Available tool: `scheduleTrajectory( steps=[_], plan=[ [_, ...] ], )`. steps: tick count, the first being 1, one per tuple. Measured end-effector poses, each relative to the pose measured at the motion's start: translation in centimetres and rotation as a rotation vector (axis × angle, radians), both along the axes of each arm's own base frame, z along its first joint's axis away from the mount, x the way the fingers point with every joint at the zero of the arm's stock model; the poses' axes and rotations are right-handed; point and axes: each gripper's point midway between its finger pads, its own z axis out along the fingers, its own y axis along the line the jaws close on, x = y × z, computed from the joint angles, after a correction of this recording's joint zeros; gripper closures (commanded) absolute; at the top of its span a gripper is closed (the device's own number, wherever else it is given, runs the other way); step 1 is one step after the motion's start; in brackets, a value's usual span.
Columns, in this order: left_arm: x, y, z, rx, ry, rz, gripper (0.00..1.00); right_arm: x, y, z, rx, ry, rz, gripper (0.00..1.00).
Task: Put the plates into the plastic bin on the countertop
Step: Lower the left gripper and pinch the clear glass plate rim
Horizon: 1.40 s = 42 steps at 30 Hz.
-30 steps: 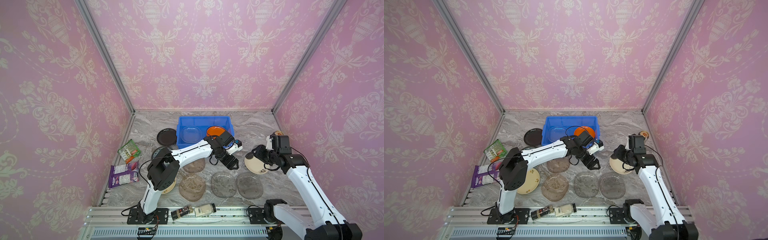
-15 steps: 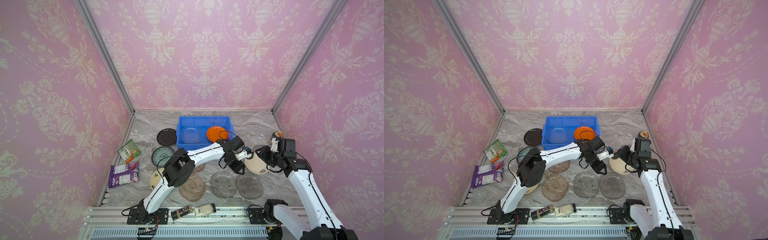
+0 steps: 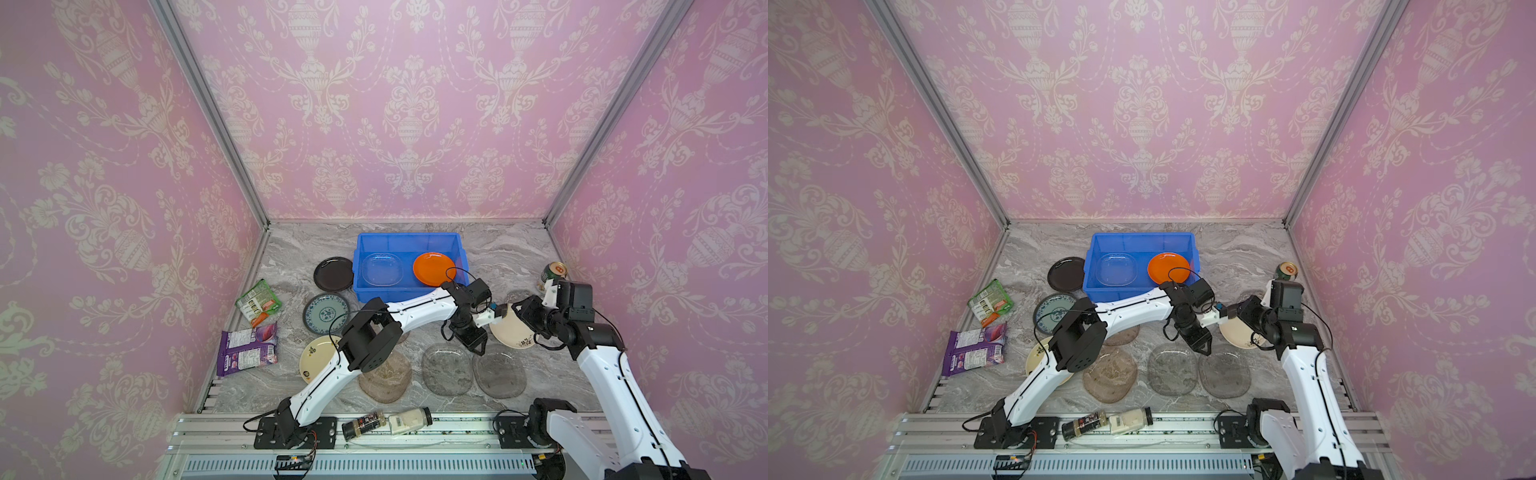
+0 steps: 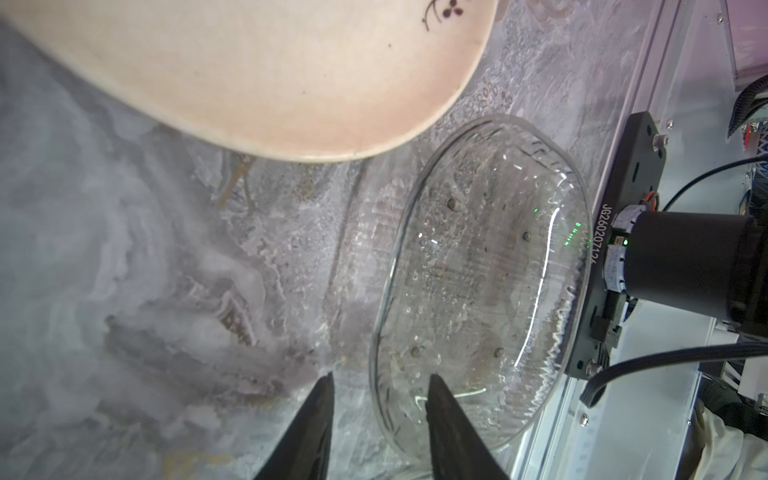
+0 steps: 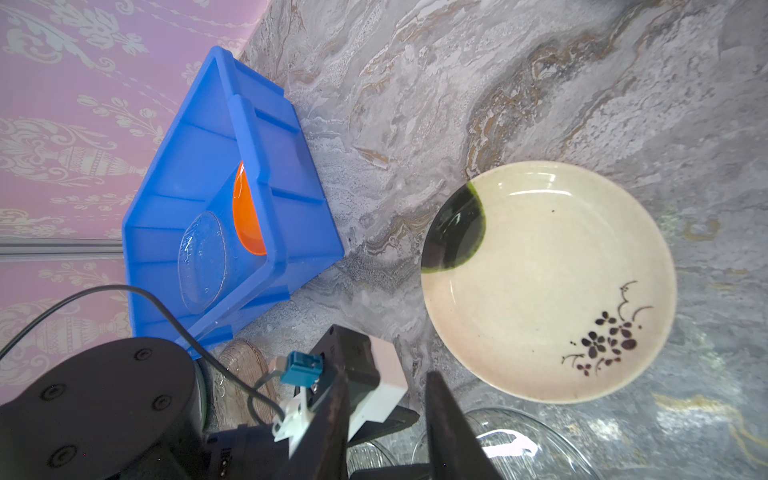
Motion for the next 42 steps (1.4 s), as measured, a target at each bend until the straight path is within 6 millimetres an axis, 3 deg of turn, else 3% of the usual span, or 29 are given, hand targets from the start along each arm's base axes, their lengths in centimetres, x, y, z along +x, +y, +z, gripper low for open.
scheduleTrajectory(
  steps=[28,42],
  plan=[
    [0.5,-0.7,-0.9,0.043,0.026,-0.006,0.79,0.8,0.2,-0.6,0.028,0.000,0.014,0.67],
    [0.3,-0.9,-1.0,0.045,0.046,-0.010,0.93,0.9,0.1,-1.4,0.036,0.027,0.010,0.67]
  ],
)
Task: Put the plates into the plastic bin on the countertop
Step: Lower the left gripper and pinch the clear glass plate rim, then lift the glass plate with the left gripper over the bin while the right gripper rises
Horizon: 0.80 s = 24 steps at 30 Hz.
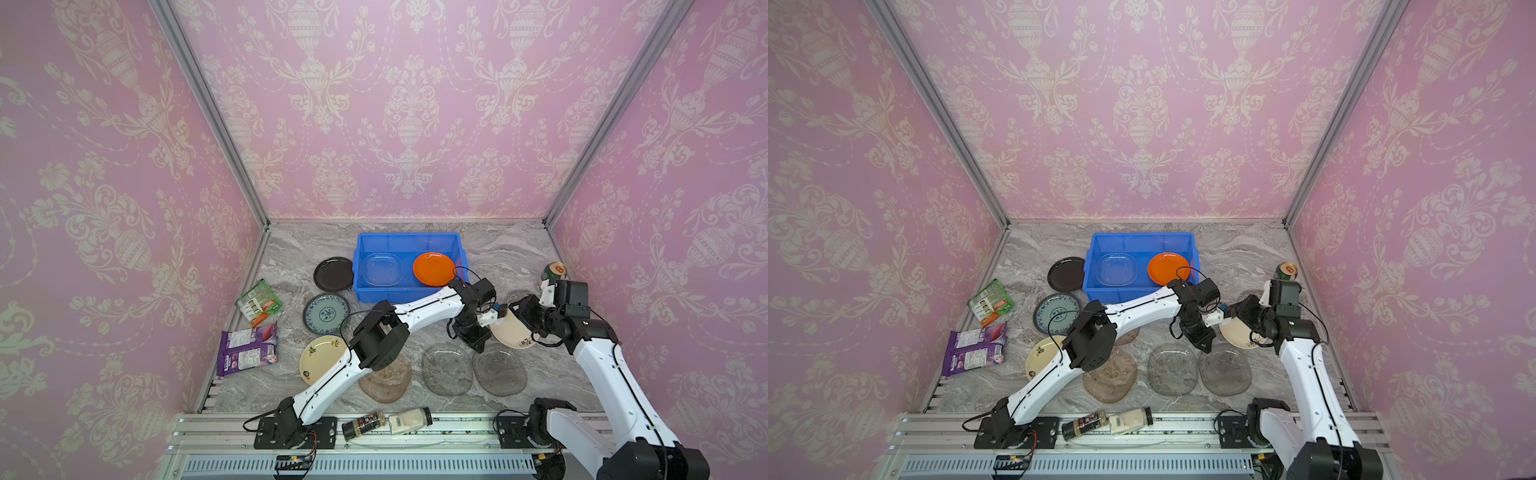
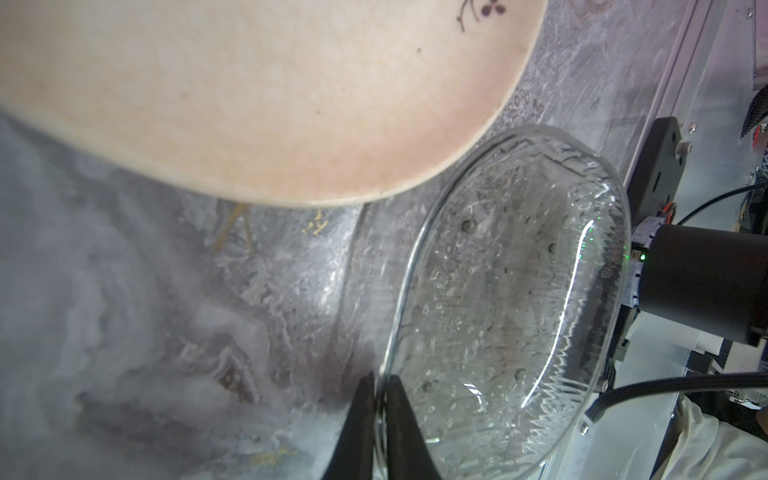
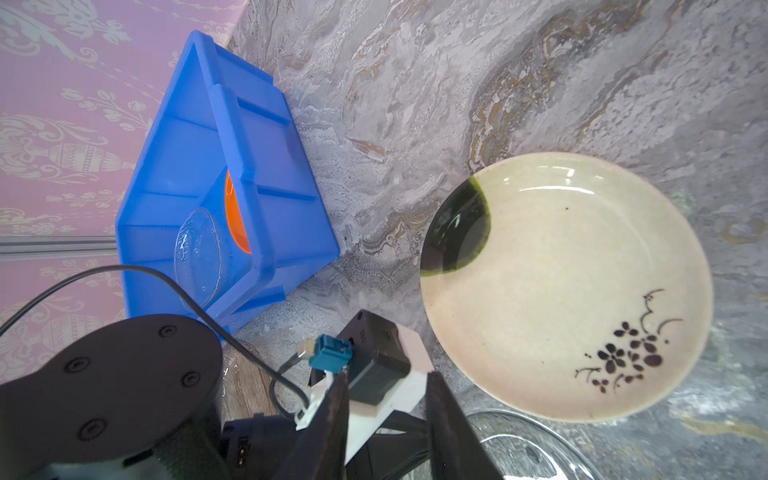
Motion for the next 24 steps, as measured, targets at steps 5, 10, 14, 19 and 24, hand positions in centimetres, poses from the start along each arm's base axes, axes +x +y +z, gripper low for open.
scheduleTrajectory(
  steps=[5,10,14,19,24],
  plan=[
    [0.0,-0.1,0.2,-0.006,0.002,-0.004,1.00,0.0,0.0,0.0,0.000,0.000,0.000,0.67],
    [0.0,-0.1,0.2,-0.005,0.001,-0.004,1.00,0.0,0.0,0.0,-0.001,0.000,0.000,0.66],
    [0.1,0.0,0.5,-0.009,-0.002,-0.007,1.00,0.3,-0.2,1.0,-0.014,-0.016,0.002,0.67],
    [1.3,0.3,3.7,-0.055,-0.035,0.014,1.00,1.4,-1.3,4.5,-0.068,-0.090,-0.016,0.67],
    [3.8,1.4,10.9,-0.199,-0.131,0.082,1.00,2.4,-2.8,10.0,-0.137,-0.214,-0.058,0.66]
  ],
)
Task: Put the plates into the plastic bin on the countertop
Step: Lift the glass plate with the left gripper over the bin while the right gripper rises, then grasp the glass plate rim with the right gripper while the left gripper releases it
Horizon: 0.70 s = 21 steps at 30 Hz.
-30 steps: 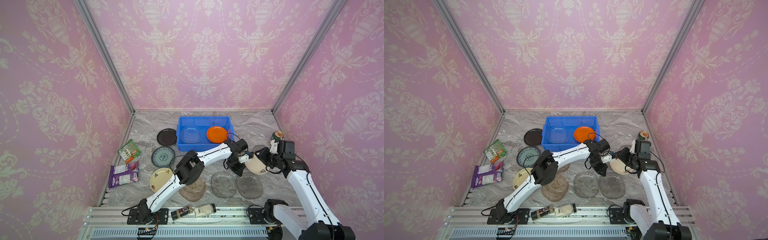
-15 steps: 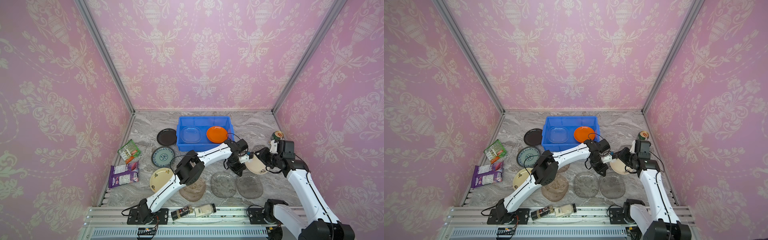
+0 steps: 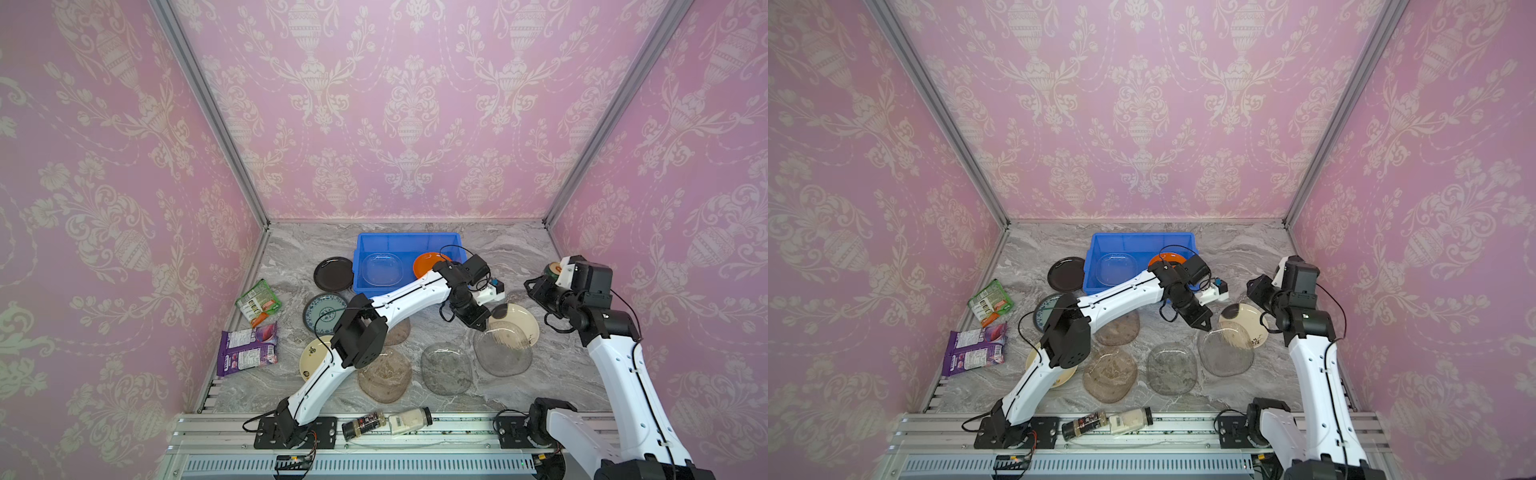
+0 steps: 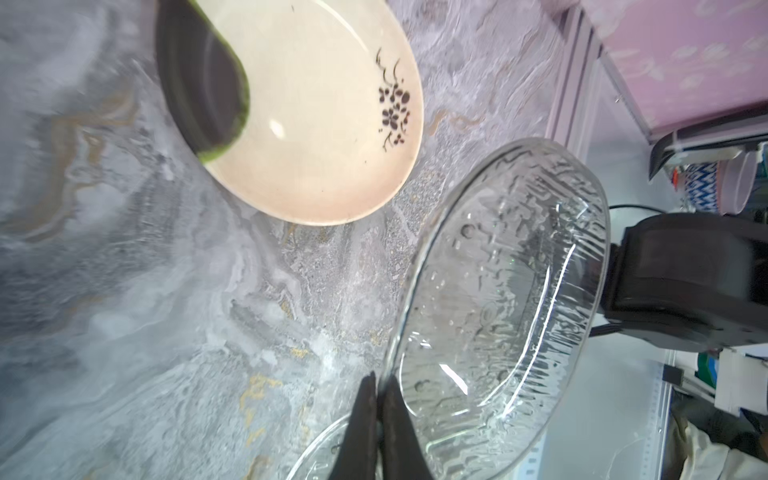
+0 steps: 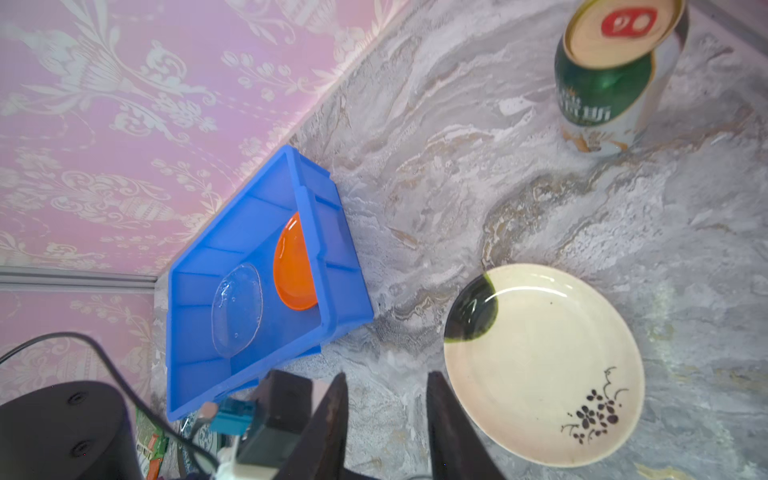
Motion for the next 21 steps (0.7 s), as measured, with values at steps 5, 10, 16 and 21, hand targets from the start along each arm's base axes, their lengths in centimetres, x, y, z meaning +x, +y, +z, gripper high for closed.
scheduleTrajectory(
  steps=[5,10,16,21],
  plan=[
    [4.2,1.9,5.8,-0.117,-0.067,0.156,1.00,0.8,-0.5,5.9,-0.038,-0.133,-0.015,0.64],
    [9.9,7.6,5.8,-0.093,-0.069,0.416,1.00,2.0,0.4,8.8,-0.006,-0.214,0.035,0.55],
    [16.4,15.9,4.6,-0.055,-0.055,0.747,1.00,3.1,4.8,8.0,0.059,-0.192,0.174,0.53],
    [18.4,18.8,4.4,-0.078,-0.034,0.861,1.00,4.5,10.2,5.3,0.094,-0.125,0.322,0.59]
  ],
)
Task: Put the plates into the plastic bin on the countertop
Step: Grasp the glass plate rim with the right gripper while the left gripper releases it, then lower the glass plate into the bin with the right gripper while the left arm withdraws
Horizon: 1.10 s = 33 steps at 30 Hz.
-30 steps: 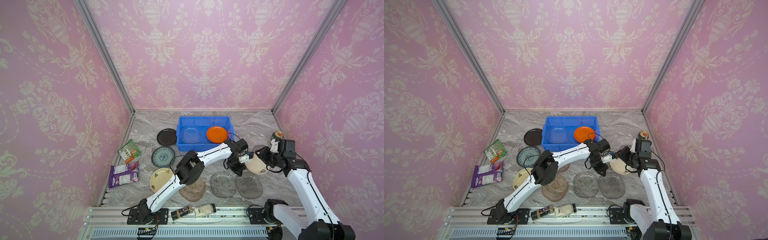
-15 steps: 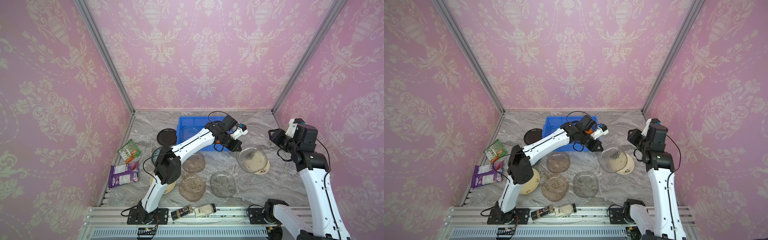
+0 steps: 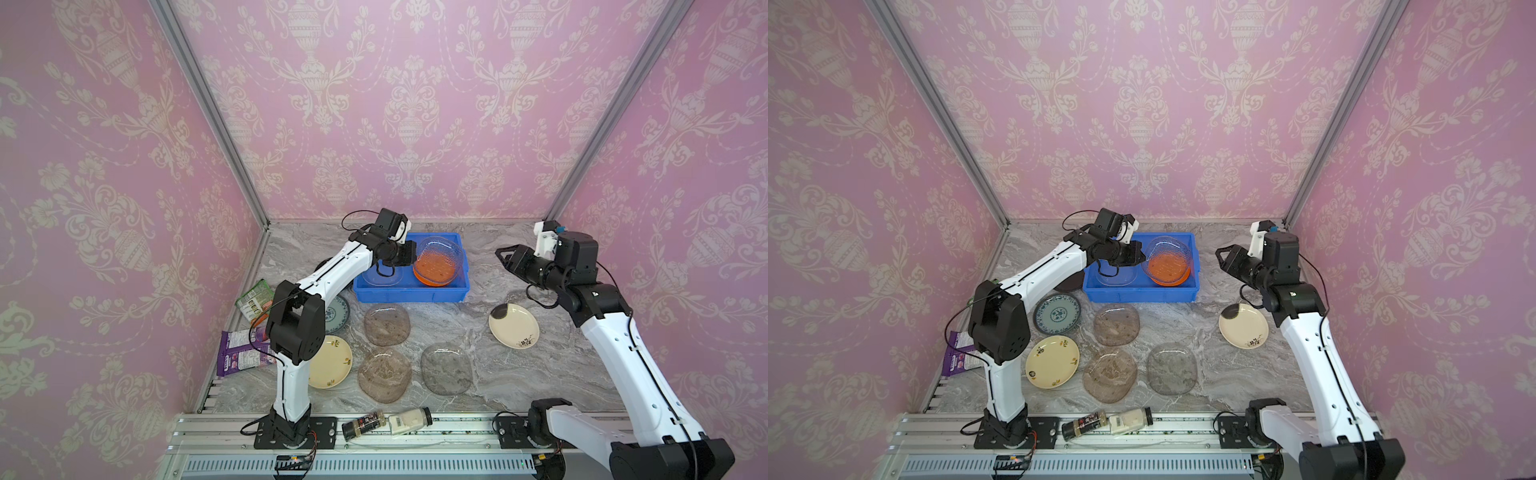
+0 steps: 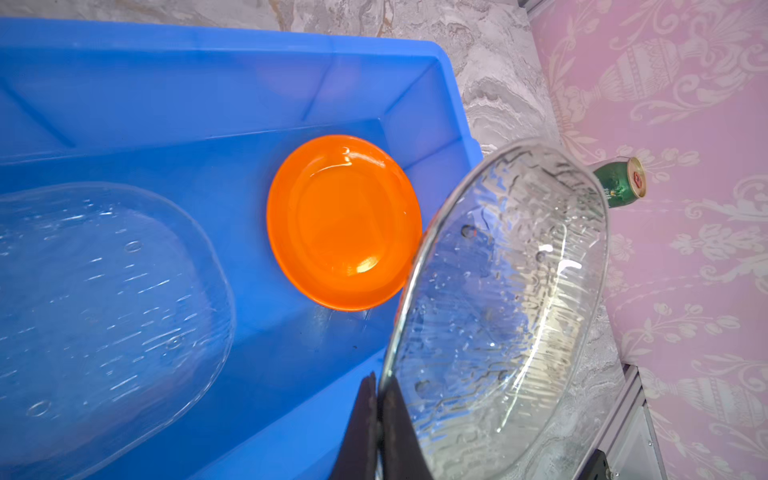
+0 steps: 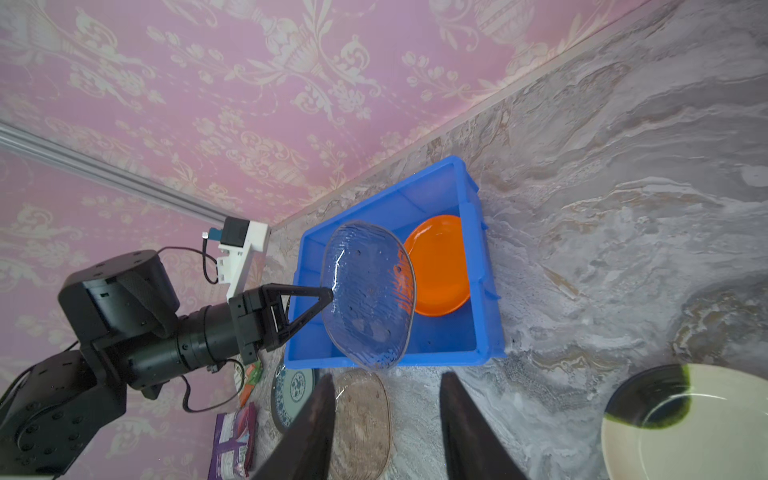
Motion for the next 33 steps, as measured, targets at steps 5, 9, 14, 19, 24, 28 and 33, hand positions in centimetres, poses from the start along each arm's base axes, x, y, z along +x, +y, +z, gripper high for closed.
scheduleTrajectory(
  steps=[5,9,14,19,24,28,33],
  plan=[
    [0.0,0.6,-0.2,-0.023,0.011,0.029,1.00,2.1,3.2,-3.9,-0.009,0.095,0.078,0.57],
    [-0.5,0.8,-0.1,-0.063,0.012,0.047,1.00,3.8,4.9,-5.4,-0.023,0.142,0.109,0.57],
    [-0.6,1.0,0.4,-0.112,0.008,0.062,1.00,5.3,5.8,-5.8,-0.029,0.142,0.120,0.57],
    [-0.5,0.9,0.6,-0.144,0.012,0.066,1.00,6.3,6.9,-7.8,-0.037,0.177,0.138,0.58],
    [-0.6,0.9,0.8,-0.167,0.015,0.065,1.00,6.7,7.8,-9.7,-0.047,0.213,0.155,0.80],
    [-0.7,1.2,1.0,-0.175,0.013,0.073,1.00,7.5,8.1,-10.0,-0.048,0.218,0.155,1.00],
    [-0.6,2.4,0.9,-0.180,0.005,0.097,0.29,8.3,9.0,-10.1,-0.046,0.221,0.170,1.00]
  ],
)
